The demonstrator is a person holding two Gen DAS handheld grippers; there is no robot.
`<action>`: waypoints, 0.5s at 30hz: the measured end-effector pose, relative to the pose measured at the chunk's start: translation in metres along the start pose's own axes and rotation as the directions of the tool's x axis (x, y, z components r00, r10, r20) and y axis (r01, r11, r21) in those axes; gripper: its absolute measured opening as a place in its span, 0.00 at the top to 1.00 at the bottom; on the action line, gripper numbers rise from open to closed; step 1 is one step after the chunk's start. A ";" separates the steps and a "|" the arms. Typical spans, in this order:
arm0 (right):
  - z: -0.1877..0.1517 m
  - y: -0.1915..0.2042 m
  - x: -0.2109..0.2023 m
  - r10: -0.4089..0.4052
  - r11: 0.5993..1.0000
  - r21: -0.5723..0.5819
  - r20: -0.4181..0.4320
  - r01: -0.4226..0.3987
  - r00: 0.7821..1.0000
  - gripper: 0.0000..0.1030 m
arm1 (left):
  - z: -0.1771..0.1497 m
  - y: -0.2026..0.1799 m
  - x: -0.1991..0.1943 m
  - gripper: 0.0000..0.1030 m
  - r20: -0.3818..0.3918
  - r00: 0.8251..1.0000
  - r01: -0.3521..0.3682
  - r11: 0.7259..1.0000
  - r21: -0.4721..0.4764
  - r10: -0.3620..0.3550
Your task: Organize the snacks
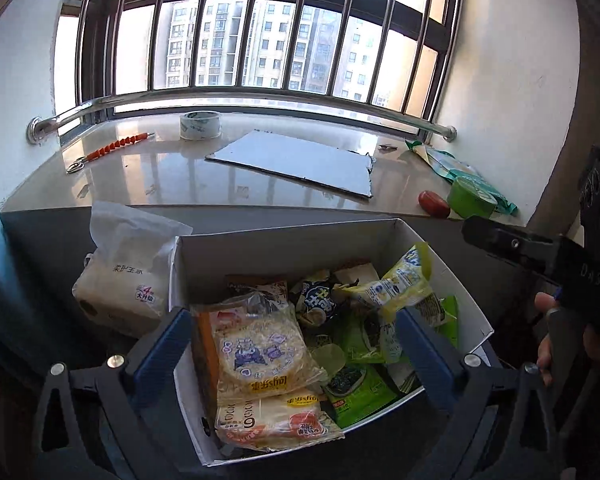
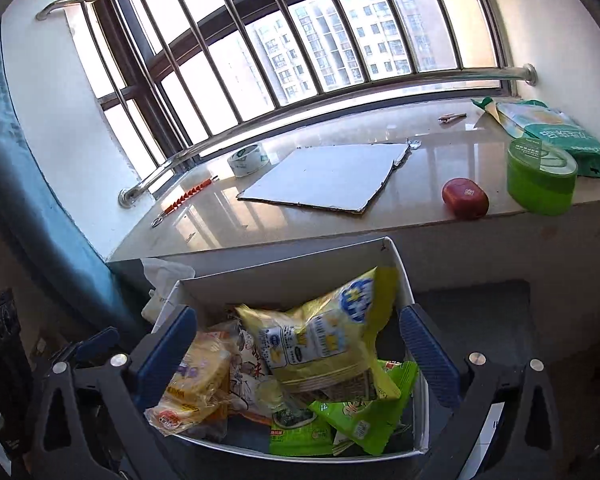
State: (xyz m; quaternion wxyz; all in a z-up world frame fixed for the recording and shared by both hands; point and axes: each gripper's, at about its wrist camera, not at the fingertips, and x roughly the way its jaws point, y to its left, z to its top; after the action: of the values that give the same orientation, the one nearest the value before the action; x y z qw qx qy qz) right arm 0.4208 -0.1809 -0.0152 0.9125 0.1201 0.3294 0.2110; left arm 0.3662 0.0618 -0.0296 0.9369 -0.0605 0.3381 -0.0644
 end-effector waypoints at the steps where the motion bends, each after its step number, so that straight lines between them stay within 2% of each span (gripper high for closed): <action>1: -0.002 -0.002 -0.003 0.009 1.000 -0.001 0.025 -0.009 1.000 0.00 | -0.005 0.000 -0.002 0.00 0.004 1.000 -0.017 1.000 0.007 0.017; 7: -0.015 -0.001 -0.014 0.038 0.999 -0.022 0.020 -0.038 0.999 0.00 | -0.021 -0.007 -0.025 0.00 0.032 0.999 0.003 0.999 0.053 -0.004; 12: -0.033 0.006 -0.047 0.096 0.994 -0.056 0.057 -0.093 0.994 0.00 | -0.039 -0.022 -0.068 0.00 0.114 0.991 0.050 0.993 0.111 -0.063; 15: -0.047 0.011 -0.071 0.141 0.988 -0.073 0.057 -0.137 0.988 0.00 | -0.055 -0.033 -0.091 0.00 0.129 0.989 0.056 0.987 0.150 -0.075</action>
State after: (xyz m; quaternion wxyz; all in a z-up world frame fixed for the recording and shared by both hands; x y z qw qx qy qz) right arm 0.3375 -0.2006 -0.0075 0.9089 0.1175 0.2842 0.2815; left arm 0.2588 0.0406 -0.0096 0.9568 -0.0070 0.2667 -0.1156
